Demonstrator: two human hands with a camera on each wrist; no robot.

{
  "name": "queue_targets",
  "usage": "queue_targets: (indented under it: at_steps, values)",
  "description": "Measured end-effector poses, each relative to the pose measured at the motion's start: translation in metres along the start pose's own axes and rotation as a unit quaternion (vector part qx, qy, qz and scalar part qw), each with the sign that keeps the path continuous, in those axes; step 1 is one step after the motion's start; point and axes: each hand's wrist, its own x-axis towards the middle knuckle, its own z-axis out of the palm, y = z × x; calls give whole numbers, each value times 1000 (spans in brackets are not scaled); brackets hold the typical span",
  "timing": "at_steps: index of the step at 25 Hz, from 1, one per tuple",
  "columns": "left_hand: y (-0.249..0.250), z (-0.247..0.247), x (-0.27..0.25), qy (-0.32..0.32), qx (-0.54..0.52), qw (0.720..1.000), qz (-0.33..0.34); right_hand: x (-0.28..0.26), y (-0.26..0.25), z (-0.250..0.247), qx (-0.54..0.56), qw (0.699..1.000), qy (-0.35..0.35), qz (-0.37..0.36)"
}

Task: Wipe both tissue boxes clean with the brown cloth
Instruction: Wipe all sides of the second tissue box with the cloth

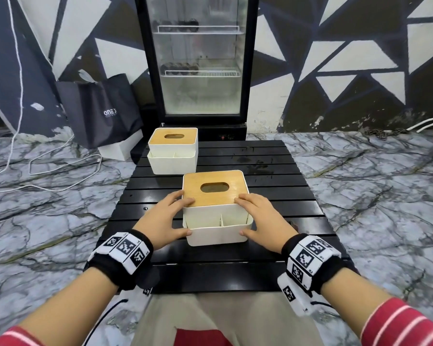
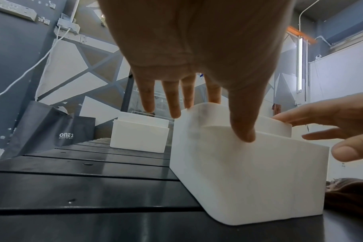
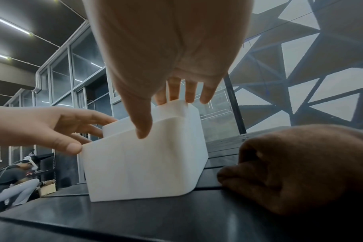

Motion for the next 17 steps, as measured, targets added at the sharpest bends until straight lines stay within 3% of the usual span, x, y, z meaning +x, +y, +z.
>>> queue_targets:
  at_steps: [7, 17]
  values:
    - [13, -1, 34, -28, -6, 999, -15, 19, 24, -12, 19, 998, 13, 56]
    - [49, 11, 139, -64, 22, 998, -20, 61, 96, -46, 56, 988, 55, 135]
